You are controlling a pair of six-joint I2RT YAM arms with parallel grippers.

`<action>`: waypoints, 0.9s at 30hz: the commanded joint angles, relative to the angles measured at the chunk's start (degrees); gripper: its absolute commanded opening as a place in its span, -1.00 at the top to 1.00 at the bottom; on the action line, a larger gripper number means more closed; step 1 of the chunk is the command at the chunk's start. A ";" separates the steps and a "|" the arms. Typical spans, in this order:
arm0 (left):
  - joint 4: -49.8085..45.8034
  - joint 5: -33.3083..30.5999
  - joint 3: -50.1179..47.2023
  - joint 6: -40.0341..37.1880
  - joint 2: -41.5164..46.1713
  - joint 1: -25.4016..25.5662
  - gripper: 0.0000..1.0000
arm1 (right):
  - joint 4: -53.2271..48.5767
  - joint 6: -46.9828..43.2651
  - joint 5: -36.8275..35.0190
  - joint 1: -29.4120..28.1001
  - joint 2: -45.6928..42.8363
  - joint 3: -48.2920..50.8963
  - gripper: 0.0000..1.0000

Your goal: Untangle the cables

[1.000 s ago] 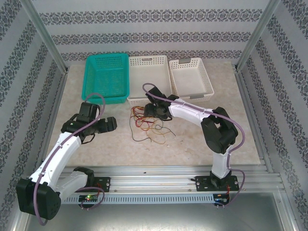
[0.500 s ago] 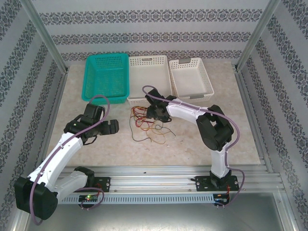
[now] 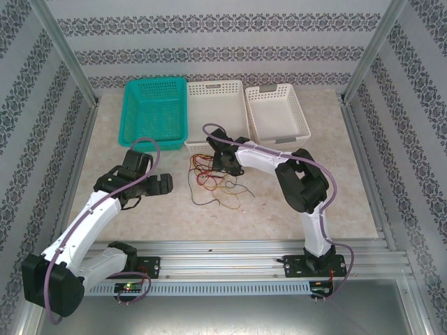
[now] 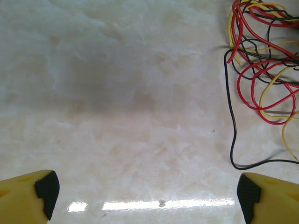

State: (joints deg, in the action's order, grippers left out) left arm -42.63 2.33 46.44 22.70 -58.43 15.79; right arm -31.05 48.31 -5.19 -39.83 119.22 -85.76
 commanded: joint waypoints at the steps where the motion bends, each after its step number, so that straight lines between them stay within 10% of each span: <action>1: -2.11 -0.22 1.54 -0.73 0.33 0.56 -0.97 | 0.38 0.48 -1.49 0.75 0.47 0.90 0.16; 16: -2.33 -0.48 1.58 -0.40 0.37 1.44 -0.98 | 6.81 -4.95 -0.28 0.76 -4.66 7.84 0.98; 27: 3.76 8.35 -3.73 13.70 6.28 4.73 -0.94 | 10.77 -12.90 4.91 0.45 -16.63 16.21 1.00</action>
State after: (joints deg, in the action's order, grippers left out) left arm -41.63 6.92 45.30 29.15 -54.61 18.61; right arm -22.24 39.13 -2.37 -39.48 105.75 -71.16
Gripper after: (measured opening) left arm 0.973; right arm 0.043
